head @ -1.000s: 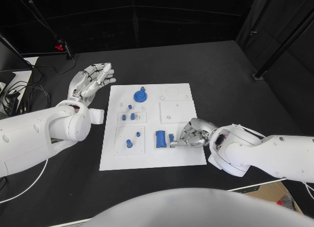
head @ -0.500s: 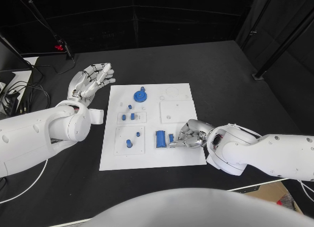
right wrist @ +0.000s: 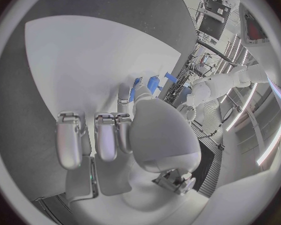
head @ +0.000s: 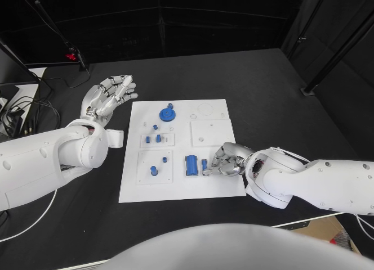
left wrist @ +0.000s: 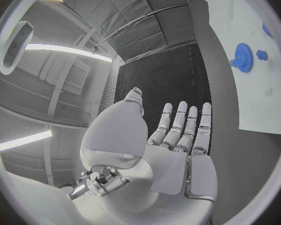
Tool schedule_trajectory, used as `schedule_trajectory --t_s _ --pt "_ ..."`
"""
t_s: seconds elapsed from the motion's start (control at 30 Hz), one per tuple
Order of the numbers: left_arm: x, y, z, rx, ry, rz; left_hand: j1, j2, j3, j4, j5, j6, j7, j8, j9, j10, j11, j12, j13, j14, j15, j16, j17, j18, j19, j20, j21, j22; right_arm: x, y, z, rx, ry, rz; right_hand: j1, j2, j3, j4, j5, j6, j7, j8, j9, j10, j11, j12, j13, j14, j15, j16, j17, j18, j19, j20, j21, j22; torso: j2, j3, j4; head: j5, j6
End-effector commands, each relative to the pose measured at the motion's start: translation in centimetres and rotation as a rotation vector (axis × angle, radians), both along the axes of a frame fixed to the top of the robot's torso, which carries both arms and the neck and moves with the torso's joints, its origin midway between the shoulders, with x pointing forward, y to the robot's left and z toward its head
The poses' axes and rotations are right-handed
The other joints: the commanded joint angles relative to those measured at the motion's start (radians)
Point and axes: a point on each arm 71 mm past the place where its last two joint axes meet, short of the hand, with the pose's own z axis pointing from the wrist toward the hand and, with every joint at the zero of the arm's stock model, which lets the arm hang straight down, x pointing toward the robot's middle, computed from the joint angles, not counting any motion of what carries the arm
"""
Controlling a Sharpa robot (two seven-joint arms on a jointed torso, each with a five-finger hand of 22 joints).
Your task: Assemble the parts on the task board
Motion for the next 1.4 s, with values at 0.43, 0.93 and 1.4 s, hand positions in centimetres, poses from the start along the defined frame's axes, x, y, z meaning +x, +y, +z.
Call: schedule_trajectory --t_s 0.43,0.93,1.4 --pt "-0.5 0.0 0.4 -0.042 -0.139 -0.008 -0.003 0.008 -0.012 0.001 0.004 -0.009 0.15 0.009 -0.002 -0.011 -0.001 0.007 -0.002 -0.009 -0.001 0.009 -0.005 0.003 -0.003 -0.003 -0.002 0.006 2.3 -2.0 4.4 0.633 -0.378 -0.088 -0.056 0.015 -0.066 0.017 0.077 -0.164 0.07 -0.046 -0.021 0.104 0.053 0.0 0.263 0.105 0.059 0.002 0.263 0.058 -0.1 0.049 -0.24 0.165 -0.006 0.0035 -0.0007 0.01 0.0" --pt "-1.2 -1.4 -0.6 -0.073 -0.198 -0.028 -0.026 -0.028 -0.034 0.003 -0.004 0.034 0.095 0.03 -0.005 -0.04 -0.051 0.025 -0.003 -0.023 -0.008 0.031 -0.04 -0.004 -0.012 -0.003 0.003 -0.004 6.1 -2.0 5.9 0.992 -0.505 -0.04 -0.331 -0.247 -0.172 0.028 0.25 -0.611 -0.022 -0.138 -0.144 -1.071 0.181 -1.165 -0.556 -1.105 0.215 -1.054 -0.586 0.063 -1.055 0.186 -1.258 -0.303 -0.008 0.0055 -0.0027 0.043 0.0" --pt "-1.3 -2.0 -2.8 -0.006 0.064 -0.007 -0.516 -0.024 0.081 -0.117 -0.116 -0.113 -0.043 -0.263 -0.073 -0.199 -0.138 -0.234 -0.068 -0.079 -0.109 -0.316 -0.146 -0.084 -0.184 -0.123 -0.078 -0.276 7.8 -1.6 4.8 0.919 -0.437 -0.133 -1.026 -0.076 -0.017 -0.18 0.022 -0.902 -0.039 -0.442 -0.416 -1.373 0.015 -1.466 -1.101 -1.395 0.072 -1.435 -1.109 -0.007 -1.467 -0.039 -1.567 -1.089 -0.018 0.0058 -0.004 0.054 0.016"
